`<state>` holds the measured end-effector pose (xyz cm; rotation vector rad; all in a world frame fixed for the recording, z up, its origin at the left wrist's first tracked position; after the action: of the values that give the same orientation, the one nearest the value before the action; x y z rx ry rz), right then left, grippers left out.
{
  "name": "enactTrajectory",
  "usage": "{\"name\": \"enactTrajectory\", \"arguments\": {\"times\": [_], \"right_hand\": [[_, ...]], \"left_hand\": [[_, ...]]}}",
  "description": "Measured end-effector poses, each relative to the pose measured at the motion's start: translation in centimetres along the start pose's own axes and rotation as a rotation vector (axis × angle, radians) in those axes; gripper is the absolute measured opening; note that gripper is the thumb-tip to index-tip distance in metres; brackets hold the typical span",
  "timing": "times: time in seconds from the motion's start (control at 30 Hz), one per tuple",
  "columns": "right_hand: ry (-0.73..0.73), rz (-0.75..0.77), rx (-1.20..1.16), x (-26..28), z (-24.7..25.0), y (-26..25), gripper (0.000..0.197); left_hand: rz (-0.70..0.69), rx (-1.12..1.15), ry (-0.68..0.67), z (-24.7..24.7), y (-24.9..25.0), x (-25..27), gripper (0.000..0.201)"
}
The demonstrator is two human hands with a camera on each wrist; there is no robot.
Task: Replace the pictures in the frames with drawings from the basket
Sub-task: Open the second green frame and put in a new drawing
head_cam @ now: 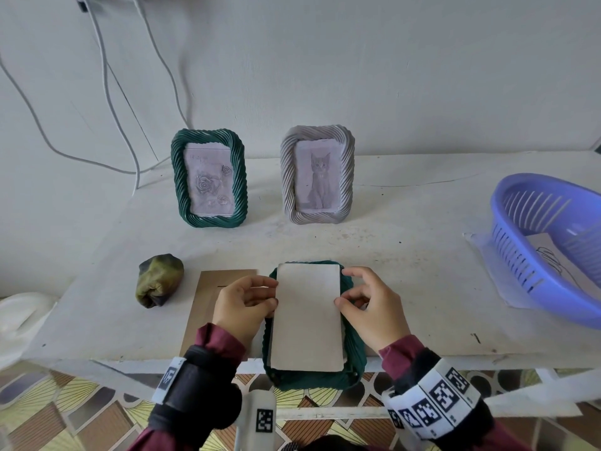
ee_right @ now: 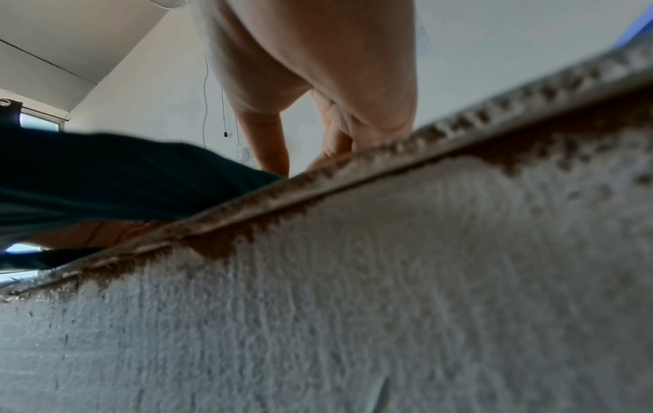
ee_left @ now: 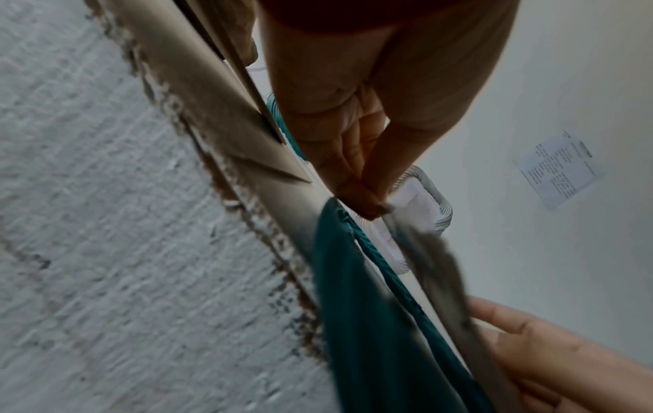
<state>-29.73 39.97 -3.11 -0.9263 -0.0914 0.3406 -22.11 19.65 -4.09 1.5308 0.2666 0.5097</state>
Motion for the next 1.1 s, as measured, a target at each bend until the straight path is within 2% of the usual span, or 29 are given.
{"name": "enactTrajectory", "arguments": {"times": [0.27, 0.87, 1.1], "right_hand": [[0.006, 0.024, 0.074, 0.0, 0.2, -0.4, 0.040], [0.003, 0.027, 0.107, -0.3, -0.2, -0.5, 0.039], [-0.028, 0.073, 0.181, -0.1, -0.4, -1.0, 0.039]], "left_hand": [[-0.055, -0.199, 0.028, -0.3, 0.1, 0.1, 0.027], [-0.026, -0.250, 0.017, -0.6, 0.0, -0.2, 0.020], [-0.183, -0.545, 0.000, -1.4, 1.9, 0.2, 0.027]]}}
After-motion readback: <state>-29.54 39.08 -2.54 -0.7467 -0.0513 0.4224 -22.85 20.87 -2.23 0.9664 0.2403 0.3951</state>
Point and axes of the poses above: each hand's wrist, its own x-axis away from the middle knuckle, its own z-axis out of the back of the hand, y = z × x, the point moved 9 cm from there along -x, towards the middle knuckle, and after that the axes turned 5 degrees about x, right-handed, at the moved point
